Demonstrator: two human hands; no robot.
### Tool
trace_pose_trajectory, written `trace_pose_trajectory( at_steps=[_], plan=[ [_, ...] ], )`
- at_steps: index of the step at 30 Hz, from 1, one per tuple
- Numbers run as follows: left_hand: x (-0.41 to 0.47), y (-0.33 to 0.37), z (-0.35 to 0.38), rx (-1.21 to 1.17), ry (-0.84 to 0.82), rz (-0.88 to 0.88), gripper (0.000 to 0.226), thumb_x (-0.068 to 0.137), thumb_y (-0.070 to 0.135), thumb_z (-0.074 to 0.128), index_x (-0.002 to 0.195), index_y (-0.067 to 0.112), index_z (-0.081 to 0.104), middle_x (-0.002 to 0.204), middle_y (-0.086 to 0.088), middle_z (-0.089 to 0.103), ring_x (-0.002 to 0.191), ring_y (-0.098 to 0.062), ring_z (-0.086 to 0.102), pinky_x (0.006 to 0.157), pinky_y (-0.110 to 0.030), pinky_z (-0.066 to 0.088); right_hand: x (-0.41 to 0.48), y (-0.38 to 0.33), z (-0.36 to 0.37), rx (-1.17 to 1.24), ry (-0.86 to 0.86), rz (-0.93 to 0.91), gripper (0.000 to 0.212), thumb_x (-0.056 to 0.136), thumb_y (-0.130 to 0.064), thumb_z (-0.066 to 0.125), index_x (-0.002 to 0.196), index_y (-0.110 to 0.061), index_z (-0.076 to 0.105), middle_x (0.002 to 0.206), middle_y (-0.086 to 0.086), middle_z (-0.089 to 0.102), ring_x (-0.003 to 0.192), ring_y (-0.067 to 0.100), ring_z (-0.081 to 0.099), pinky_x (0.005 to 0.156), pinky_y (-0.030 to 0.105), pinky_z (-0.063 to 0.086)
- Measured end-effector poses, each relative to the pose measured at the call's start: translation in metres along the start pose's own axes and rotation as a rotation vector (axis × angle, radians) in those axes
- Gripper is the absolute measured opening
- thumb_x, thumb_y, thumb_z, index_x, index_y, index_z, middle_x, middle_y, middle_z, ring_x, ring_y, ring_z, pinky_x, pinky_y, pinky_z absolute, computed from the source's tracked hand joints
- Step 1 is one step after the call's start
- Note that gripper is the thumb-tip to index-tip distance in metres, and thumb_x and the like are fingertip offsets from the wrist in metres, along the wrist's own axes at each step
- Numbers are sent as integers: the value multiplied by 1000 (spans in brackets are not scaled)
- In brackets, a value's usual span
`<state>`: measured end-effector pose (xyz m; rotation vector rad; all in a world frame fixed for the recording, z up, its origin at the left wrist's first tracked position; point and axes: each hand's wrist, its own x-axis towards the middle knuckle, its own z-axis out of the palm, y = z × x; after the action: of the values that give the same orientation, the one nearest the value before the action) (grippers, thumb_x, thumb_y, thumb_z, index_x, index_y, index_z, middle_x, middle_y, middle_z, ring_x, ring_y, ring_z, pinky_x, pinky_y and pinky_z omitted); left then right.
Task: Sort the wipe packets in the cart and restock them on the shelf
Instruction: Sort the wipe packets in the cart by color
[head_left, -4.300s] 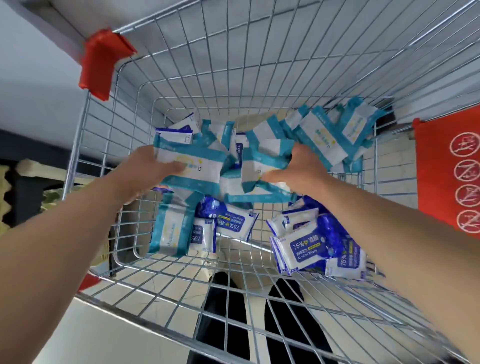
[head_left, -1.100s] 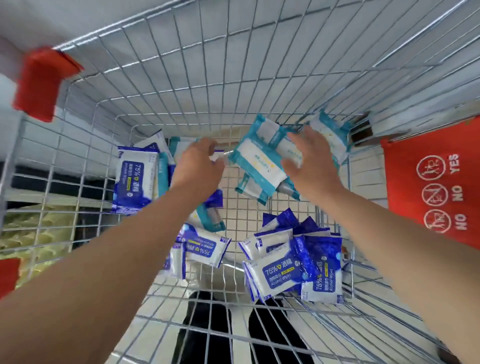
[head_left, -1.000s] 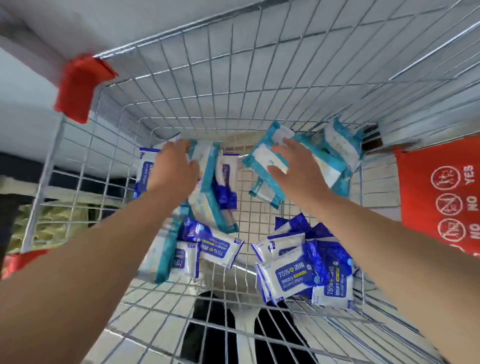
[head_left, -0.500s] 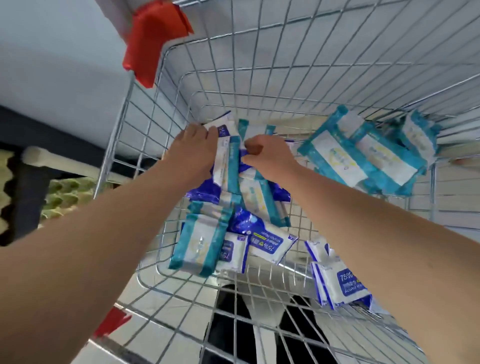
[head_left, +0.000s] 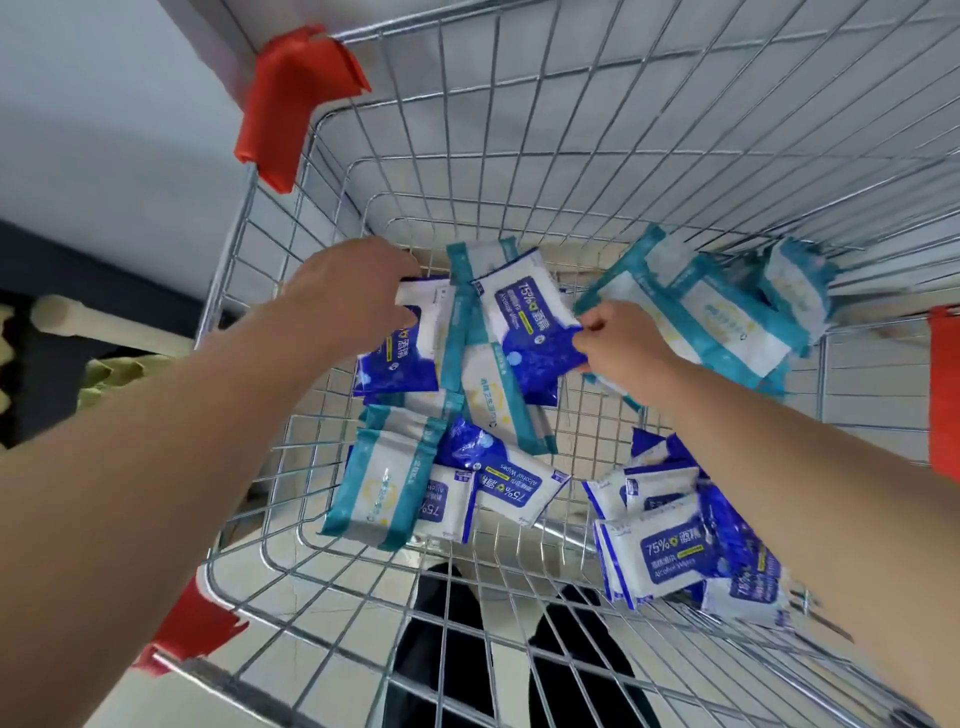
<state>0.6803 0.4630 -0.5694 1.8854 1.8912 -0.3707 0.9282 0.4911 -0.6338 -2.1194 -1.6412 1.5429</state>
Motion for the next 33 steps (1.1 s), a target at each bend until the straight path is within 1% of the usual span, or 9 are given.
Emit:
trace_pose_trajectory(
  at_steps=[3, 7, 11, 13, 15, 20, 23, 28, 33],
  plan=[
    [7, 4, 18, -133, -50, -14, 28, 88, 25, 60, 114, 15, 58, 114, -9, 61, 105, -30, 55, 87, -39, 46, -3, -2, 14, -20, -54, -43, 6, 81, -12, 69, 85, -11, 65, 78, 6, 67, 73, 21, 66, 70, 37, 57],
    [17, 0, 45, -259, -32, -124, 25, 89, 21, 56, 112, 13, 52, 106, -11, 62, 89, -27, 54, 75, -36, 46, 7, -8, 32, -1, -60, -48, 17, 84, -22, 70, 97, -12, 62, 82, 4, 63, 67, 14, 59, 55, 25, 48],
    [20, 0, 50, -276, -8, -175, 16, 90, 21, 54, 103, 15, 48, 93, -7, 57, 79, -24, 51, 64, -34, 39, 10, -2, 27, 92, 13, -1, 15, 87, -17, 64, 98, -7, 59, 94, 13, 66, 82, 27, 66, 71, 41, 58],
    [19, 1, 48, -274, 7, -153, 11, 89, 19, 52, 99, 19, 46, 90, -4, 55, 78, -23, 50, 63, -33, 37, 7, 6, 17, 111, 78, 4, 17, 87, -13, 61, 102, -5, 61, 96, 16, 67, 84, 29, 67, 68, 39, 55],
    [17, 6, 44, -310, 11, -110, 13, 88, 17, 51, 101, 20, 49, 93, -3, 55, 81, -24, 52, 65, -32, 40, 4, 18, 9, 70, 79, 28, 20, 86, -11, 61, 105, -4, 60, 95, 13, 67, 80, 26, 66, 62, 32, 52],
    [13, 17, 45, -341, -61, -66, 28, 86, 19, 62, 111, 18, 50, 96, -1, 57, 83, -22, 53, 65, -29, 39, 0, 28, 13, 44, -13, 97, 40, 75, -12, 77, 111, -9, 59, 104, 7, 67, 92, 24, 66, 77, 36, 55],
    [12, 16, 49, -337, -88, -73, 39, 83, 23, 68, 116, 19, 49, 95, 2, 57, 81, -18, 53, 61, -28, 39, -1, 22, 17, 96, -4, 61, 44, 77, -13, 76, 117, -11, 56, 105, 4, 63, 88, 18, 61, 68, 28, 49],
    [3, 16, 47, -366, -88, -67, 35, 87, 22, 64, 118, 16, 48, 103, -4, 62, 84, -18, 53, 69, -29, 39, -3, 16, 21, 123, -52, 26, 45, 81, -6, 70, 123, -12, 51, 107, 5, 61, 83, 13, 55, 51, 19, 38],
    [-9, 29, 25, -388, -107, -40, 44, 90, 23, 62, 129, 10, 49, 127, -11, 56, 111, -25, 51, 84, -26, 36, -10, 11, 13, 160, 3, -53, 34, 81, -1, 65, 113, -10, 54, 91, 2, 59, 70, 9, 54, 51, 17, 40]
  ],
)
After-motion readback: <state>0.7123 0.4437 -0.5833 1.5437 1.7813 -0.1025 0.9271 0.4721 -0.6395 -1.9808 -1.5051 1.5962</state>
